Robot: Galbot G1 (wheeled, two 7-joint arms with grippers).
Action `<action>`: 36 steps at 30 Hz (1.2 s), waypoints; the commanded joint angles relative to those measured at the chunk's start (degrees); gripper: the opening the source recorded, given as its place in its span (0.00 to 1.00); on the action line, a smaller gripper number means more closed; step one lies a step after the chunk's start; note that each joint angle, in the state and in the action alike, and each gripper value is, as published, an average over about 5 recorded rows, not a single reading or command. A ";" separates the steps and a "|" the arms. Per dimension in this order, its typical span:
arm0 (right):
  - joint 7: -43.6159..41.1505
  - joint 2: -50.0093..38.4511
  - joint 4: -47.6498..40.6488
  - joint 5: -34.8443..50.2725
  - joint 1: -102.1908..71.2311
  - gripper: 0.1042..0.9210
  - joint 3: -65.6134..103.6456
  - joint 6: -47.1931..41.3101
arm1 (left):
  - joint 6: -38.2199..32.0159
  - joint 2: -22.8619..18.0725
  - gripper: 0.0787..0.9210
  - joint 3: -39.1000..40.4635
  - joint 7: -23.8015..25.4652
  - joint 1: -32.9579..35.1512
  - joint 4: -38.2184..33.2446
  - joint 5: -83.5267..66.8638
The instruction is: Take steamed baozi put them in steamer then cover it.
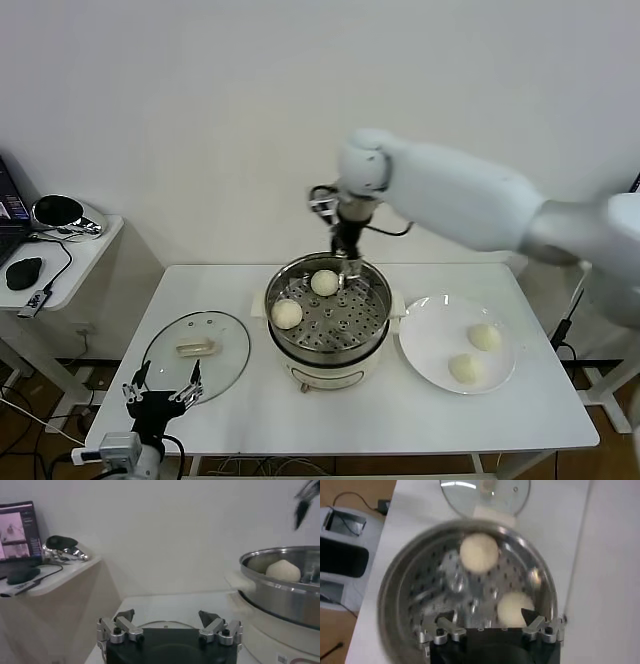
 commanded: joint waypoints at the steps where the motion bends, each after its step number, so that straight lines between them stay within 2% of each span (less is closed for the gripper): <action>1: -0.55 -23.68 14.38 -2.80 -1.04 0.88 1.01 1.19 | 0.09 0.07 0.88 0.11 0.18 0.54 0.43 -0.05; 7: -0.04 -29.40 16.01 -9.51 -17.46 0.88 12.54 2.14 | 0.21 -0.17 0.88 0.76 0.39 0.80 1.52 0.70; 17: 2.30 -28.00 10.32 -20.06 -39.86 0.88 27.90 6.13 | 0.26 -0.29 0.88 1.01 0.93 1.86 1.60 1.55; 36: 3.46 -21.92 3.45 -27.07 -48.15 0.88 32.91 9.41 | 0.22 -0.48 0.88 0.86 1.09 1.59 3.20 2.84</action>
